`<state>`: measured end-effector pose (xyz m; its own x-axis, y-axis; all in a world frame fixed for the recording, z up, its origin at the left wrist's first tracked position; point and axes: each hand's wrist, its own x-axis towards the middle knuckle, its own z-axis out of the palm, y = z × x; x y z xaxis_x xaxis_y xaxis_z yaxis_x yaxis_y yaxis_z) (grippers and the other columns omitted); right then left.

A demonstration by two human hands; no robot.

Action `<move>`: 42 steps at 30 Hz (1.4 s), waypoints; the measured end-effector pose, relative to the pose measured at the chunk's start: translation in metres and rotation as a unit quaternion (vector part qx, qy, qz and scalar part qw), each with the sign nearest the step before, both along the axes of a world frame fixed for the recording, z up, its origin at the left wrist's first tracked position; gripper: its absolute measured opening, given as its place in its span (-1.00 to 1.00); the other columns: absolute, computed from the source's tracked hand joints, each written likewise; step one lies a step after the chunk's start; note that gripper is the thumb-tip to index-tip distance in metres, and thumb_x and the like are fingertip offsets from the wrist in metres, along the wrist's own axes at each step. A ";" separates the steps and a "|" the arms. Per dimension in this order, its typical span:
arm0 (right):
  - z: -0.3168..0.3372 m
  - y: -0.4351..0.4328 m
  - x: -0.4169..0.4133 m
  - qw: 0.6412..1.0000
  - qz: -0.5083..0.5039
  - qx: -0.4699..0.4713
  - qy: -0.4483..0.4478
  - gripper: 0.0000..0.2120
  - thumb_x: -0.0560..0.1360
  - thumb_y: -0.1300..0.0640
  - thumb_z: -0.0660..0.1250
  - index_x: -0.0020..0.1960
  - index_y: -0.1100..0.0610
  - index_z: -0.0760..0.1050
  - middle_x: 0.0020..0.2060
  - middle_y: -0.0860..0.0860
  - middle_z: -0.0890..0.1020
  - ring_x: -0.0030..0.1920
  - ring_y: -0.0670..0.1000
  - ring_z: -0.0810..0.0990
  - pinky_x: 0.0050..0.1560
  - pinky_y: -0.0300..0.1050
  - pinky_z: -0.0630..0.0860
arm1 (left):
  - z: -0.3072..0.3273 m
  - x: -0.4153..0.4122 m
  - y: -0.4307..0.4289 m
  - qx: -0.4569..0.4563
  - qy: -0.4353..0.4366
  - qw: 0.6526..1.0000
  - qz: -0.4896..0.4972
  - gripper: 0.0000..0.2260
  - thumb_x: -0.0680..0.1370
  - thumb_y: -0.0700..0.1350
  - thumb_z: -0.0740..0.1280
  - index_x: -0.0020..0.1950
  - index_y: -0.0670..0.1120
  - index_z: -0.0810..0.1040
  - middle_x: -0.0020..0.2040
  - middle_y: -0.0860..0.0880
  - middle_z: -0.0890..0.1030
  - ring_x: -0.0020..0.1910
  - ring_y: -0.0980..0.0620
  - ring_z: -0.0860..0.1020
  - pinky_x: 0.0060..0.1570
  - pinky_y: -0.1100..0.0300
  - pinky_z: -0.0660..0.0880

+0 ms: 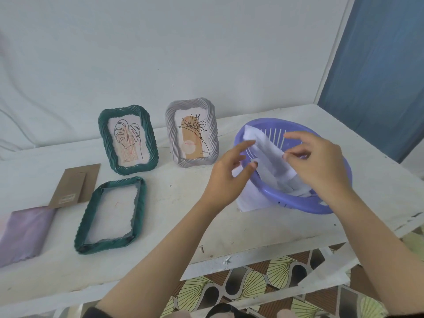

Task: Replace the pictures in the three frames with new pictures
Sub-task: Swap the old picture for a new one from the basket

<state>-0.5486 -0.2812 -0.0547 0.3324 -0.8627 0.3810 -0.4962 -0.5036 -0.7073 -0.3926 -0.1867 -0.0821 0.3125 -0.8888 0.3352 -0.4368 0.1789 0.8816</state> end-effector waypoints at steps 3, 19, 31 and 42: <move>0.003 0.025 0.011 0.995 0.082 -0.059 -0.009 -0.70 0.43 0.22 0.36 0.12 -0.03 0.54 -0.29 -0.13 0.66 -0.19 -0.17 0.58 -0.12 -0.31 0.47 | 0.018 -0.003 -0.001 0.014 0.113 0.993 -0.013 -0.72 0.57 -0.07 0.24 0.23 0.21 0.44 0.18 0.06 0.54 0.01 0.06 0.61 0.10 0.14 0.53; -0.027 0.063 0.073 0.986 0.149 0.013 -0.076 -0.78 0.45 0.22 0.36 0.04 -0.03 0.56 -0.08 -0.34 0.53 -0.02 -0.43 0.44 -0.01 -0.61 0.26 | 0.019 0.075 0.064 0.043 0.236 0.965 0.104 -0.74 0.46 -0.42 0.23 -0.15 -0.08 0.57 -0.16 -0.05 0.53 -0.24 0.08 0.54 -0.32 0.27 0.49; -0.025 0.109 0.147 0.970 0.213 0.114 -0.006 -0.71 0.43 0.12 0.38 0.12 -0.09 0.52 -0.04 -0.11 0.62 -0.06 -0.10 0.58 -0.13 -0.38 0.39 | 0.000 0.150 0.142 0.053 0.279 0.949 0.139 -0.76 0.33 -0.27 0.27 -0.25 0.03 0.64 -0.21 0.04 0.59 -0.25 0.06 0.52 -0.26 0.25 0.47; -0.054 0.147 0.212 0.943 0.234 0.233 -0.048 -0.82 0.39 0.29 0.37 -0.14 0.01 0.51 -0.28 -0.06 0.60 -0.36 -0.13 0.54 -0.25 -0.44 0.42 | -0.015 0.201 0.179 0.150 0.158 0.938 0.270 -0.79 0.46 -0.32 0.35 -0.10 0.01 0.60 -0.32 -0.02 0.59 -0.29 0.02 0.51 -0.15 0.16 0.50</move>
